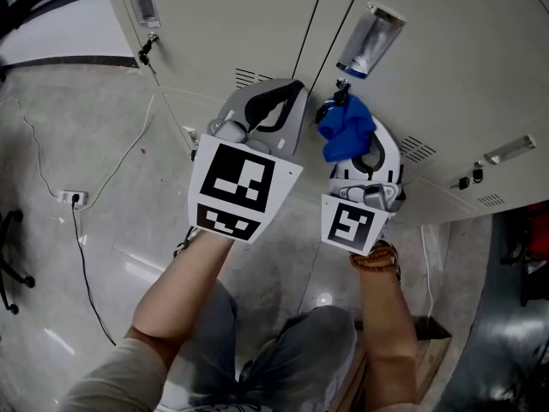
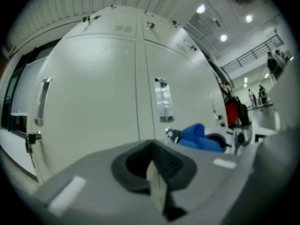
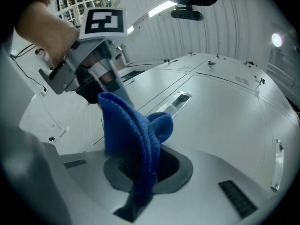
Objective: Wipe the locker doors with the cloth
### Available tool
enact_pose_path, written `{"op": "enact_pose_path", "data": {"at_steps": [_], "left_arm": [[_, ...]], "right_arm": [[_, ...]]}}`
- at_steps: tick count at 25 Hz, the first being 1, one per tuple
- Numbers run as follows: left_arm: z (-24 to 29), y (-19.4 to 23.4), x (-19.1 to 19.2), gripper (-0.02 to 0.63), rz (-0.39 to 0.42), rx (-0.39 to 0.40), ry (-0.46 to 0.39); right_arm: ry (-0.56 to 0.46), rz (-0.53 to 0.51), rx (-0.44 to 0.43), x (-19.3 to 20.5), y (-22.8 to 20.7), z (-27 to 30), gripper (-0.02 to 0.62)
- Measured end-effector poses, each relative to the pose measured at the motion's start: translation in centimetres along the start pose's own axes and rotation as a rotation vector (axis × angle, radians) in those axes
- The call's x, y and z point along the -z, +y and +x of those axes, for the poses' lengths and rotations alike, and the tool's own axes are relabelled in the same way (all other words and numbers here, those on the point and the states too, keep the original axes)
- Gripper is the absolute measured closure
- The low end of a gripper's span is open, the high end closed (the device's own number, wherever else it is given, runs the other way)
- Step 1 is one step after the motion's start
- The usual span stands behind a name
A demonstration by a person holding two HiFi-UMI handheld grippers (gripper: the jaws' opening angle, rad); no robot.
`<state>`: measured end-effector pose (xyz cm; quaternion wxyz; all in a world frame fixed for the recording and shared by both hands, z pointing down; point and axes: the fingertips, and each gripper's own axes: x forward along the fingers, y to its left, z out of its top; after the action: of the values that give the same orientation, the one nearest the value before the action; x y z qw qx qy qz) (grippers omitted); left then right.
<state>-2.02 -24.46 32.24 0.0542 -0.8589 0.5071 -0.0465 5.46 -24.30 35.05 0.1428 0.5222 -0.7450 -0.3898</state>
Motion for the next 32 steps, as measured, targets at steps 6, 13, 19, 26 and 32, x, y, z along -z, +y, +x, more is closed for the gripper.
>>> {"op": "enact_pose_path", "data": {"at_steps": [6, 13, 19, 26, 32], "left_arm": [[-0.3, 0.0, 1.1, 0.603, 0.009, 0.000, 0.020], [-0.2, -1.1, -1.1, 0.603, 0.003, 0.010, -0.001], [-0.4, -1.1, -7.8, 0.603, 0.017, 0.013, -0.076], [-1.2, 0.2, -16.7, 0.603, 0.052, 0.001, -0.181], [-2.6, 1.4, -23.0, 0.603, 0.076, -0.015, -0.252]], "right_arm": [[0.065, -0.086, -0.092, 2.6, 4.2, -0.4, 0.566], [0.128, -0.122, -0.090, 3.5, 0.3, -1.9, 0.565], [0.098, -0.127, -0.018, -1.8, -7.3, -1.1, 0.565], [0.005, -0.191, 0.075, -10.8, -16.2, 1.7, 0.565], [-0.043, -0.224, 0.120, -16.9, -21.2, 3.8, 0.565]]}}
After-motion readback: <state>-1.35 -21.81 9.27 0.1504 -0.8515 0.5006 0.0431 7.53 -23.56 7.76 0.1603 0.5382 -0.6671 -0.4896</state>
